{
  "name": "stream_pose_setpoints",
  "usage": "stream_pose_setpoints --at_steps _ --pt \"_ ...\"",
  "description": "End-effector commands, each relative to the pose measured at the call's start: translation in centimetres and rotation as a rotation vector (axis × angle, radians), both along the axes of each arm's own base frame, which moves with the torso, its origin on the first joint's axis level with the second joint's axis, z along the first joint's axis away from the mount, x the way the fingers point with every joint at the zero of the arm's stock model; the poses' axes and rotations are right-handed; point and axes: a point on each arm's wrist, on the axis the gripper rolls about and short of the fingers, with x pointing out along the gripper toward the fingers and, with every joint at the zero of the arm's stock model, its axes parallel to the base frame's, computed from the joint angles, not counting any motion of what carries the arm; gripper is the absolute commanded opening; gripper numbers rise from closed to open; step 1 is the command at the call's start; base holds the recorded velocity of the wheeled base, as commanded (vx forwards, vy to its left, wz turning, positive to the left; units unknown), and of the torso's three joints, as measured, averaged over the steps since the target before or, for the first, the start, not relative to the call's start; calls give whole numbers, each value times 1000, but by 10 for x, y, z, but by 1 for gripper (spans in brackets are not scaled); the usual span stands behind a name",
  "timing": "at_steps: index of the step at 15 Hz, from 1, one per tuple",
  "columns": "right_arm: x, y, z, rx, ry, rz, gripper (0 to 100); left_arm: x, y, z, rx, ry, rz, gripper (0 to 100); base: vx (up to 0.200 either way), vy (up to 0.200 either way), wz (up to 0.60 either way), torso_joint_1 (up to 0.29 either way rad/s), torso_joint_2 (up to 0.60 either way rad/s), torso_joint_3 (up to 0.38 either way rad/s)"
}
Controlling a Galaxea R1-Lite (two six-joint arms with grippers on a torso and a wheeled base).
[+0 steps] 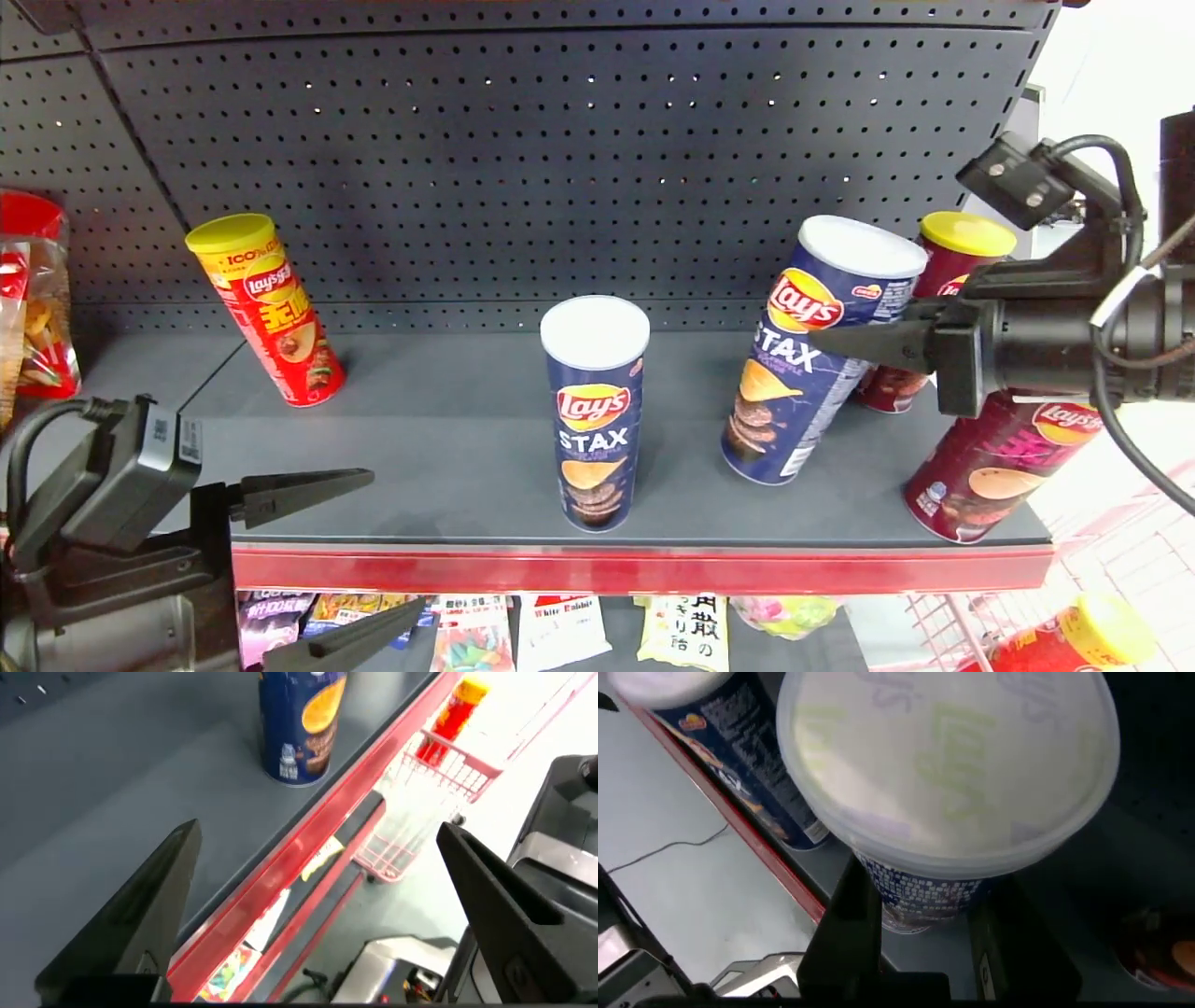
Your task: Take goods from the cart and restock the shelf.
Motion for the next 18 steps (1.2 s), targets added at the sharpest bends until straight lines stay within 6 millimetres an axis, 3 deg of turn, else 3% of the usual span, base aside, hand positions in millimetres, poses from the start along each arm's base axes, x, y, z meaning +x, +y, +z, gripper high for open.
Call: stream_pose_setpoints --at_steps 1,11,18 --pt "22 17 -1 -6 8 24 0 -6 2 5 -14 -34 1 100 0 0 0 0 0 0" --pt "96 60 -2 -18 -53 161 0 -6 2 6 -21 -33 4 100 0 0 0 0 0 0" --pt "129 67 -16 -44 -84 225 0 -9 4 8 -26 -42 24 100 0 0 0 0 0 0"
